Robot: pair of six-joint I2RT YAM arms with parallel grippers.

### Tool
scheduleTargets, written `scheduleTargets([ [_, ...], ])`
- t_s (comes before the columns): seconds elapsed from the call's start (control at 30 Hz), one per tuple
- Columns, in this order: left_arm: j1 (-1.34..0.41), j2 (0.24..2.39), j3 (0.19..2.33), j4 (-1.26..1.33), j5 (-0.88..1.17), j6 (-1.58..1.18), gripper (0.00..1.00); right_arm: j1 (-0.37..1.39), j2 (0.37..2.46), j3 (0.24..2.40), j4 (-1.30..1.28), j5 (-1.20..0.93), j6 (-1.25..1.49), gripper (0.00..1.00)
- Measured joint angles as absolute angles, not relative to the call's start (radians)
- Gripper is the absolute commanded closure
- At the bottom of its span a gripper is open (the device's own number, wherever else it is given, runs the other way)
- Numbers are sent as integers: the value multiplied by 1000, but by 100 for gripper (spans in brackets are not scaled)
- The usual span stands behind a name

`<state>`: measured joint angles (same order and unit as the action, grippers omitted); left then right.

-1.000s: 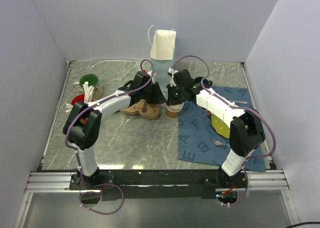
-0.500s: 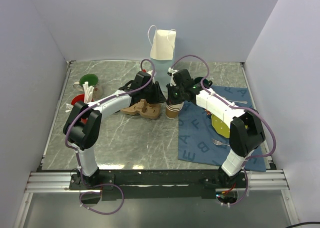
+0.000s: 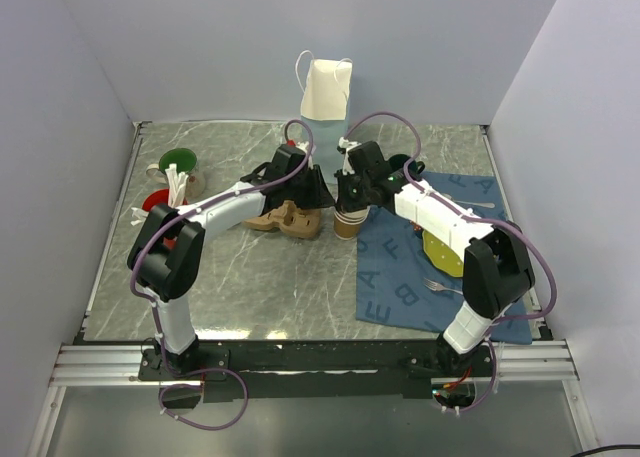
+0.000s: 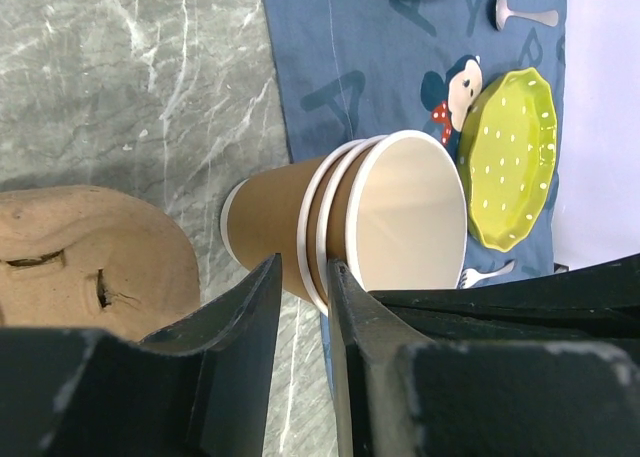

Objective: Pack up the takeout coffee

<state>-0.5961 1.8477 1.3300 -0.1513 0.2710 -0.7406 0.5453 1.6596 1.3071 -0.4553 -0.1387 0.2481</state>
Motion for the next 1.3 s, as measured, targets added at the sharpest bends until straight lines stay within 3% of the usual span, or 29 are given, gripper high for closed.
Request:
scheduleTargets([
  [1.3,-612,1848,1342,-181,262,-740,70,560,1623,1282,-441,-90,225,100],
])
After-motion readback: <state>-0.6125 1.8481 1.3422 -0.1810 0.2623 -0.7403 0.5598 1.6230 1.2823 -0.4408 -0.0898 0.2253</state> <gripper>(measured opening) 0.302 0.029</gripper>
